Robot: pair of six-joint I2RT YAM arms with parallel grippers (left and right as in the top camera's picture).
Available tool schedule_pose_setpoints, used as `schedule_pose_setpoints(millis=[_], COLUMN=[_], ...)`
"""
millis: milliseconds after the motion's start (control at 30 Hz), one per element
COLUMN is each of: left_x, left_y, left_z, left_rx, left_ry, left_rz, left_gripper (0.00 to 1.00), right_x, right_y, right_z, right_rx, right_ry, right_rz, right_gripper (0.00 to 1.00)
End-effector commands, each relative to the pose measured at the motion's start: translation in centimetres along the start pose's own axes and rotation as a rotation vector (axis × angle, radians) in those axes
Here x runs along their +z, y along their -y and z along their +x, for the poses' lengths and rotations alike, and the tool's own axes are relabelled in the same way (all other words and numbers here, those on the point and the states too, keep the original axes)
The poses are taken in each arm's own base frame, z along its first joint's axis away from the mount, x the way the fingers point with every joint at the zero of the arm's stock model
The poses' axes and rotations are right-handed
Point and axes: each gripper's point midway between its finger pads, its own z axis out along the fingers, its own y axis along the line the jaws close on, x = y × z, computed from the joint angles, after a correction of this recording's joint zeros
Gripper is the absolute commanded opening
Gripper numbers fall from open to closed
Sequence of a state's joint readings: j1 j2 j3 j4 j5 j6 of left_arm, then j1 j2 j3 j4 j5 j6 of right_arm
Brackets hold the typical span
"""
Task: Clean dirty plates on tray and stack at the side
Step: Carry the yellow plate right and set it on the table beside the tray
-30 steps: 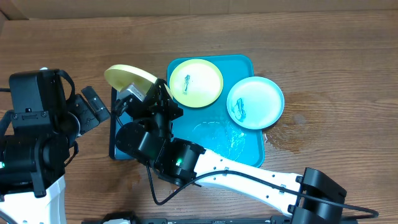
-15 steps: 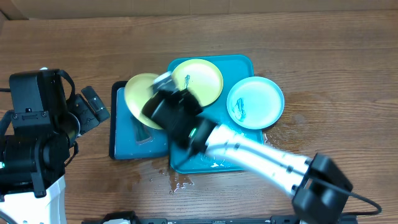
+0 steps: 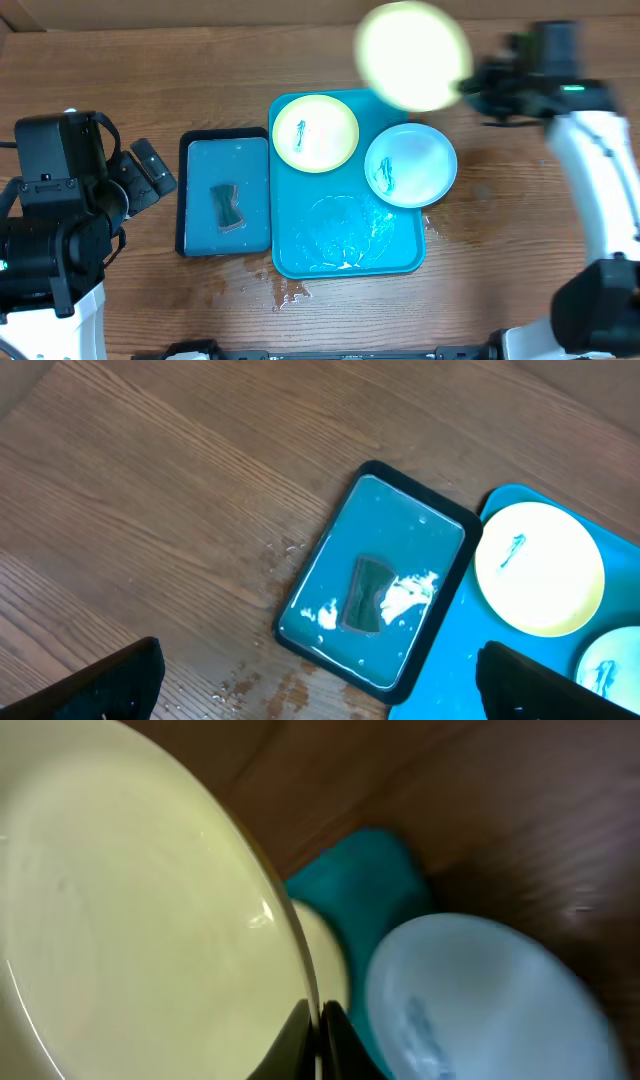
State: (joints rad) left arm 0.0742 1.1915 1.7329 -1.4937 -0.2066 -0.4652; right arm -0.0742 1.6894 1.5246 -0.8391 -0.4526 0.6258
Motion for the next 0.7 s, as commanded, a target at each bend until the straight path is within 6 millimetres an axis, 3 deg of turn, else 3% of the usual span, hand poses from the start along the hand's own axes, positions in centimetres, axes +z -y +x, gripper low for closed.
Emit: schedule_pose_setpoints(millis=[0, 33, 100, 200, 267, 400, 567, 667], left_x=[-0.2, -0.2, -0.2, -0.2, -0.2, -0.2, -0.2, -0.2], left_y=[-0.3, -0.3, -0.3, -0.3, -0.3, -0.3, -0.3, -0.3], left_z=[-0.4, -0.4, -0.4, -0.4, -0.4, -0.4, -0.4, -0.4], left_rx=[-0.014, -0.014, -0.014, -0.014, -0.014, -0.014, -0.014, -0.014], left_ry=[0.018, 0.018, 0.018, 0.017, 0.018, 0.017, 0.018, 0.018], left_rz=[-0.01, -0.01, -0.01, -0.01, -0.01, -0.01, -0.01, -0.01], left_gripper=[1.0, 1.0, 1.0, 1.0, 1.0, 1.0, 1.0, 1.0], right_x=[-4.5, -5.6, -7.3, -8.3, -7.7, -5.3, -1.2, 0.4], right_y=[11.2, 14.9, 20.6, 27.1, 29.4, 31.2, 30.7, 30.1], right_z=[-4.7, -5.3, -5.5, -3.7, -1.9, 2.3, 6.8, 8.3], right_rx=[0.288, 0.359, 0.47, 0.607, 0.665, 0.689, 0.587, 0.524], right_ry=[0.123, 0.153, 0.174, 0.137, 0.084, -0.026, -0.124, -0.133], right_rz=[0.248, 0.35, 0.49, 0.634, 0.666, 0.703, 0.749, 0.788], right_gripper=[0.04, 0.04, 0.04, 0.04, 0.04, 0.04, 0.04, 0.04])
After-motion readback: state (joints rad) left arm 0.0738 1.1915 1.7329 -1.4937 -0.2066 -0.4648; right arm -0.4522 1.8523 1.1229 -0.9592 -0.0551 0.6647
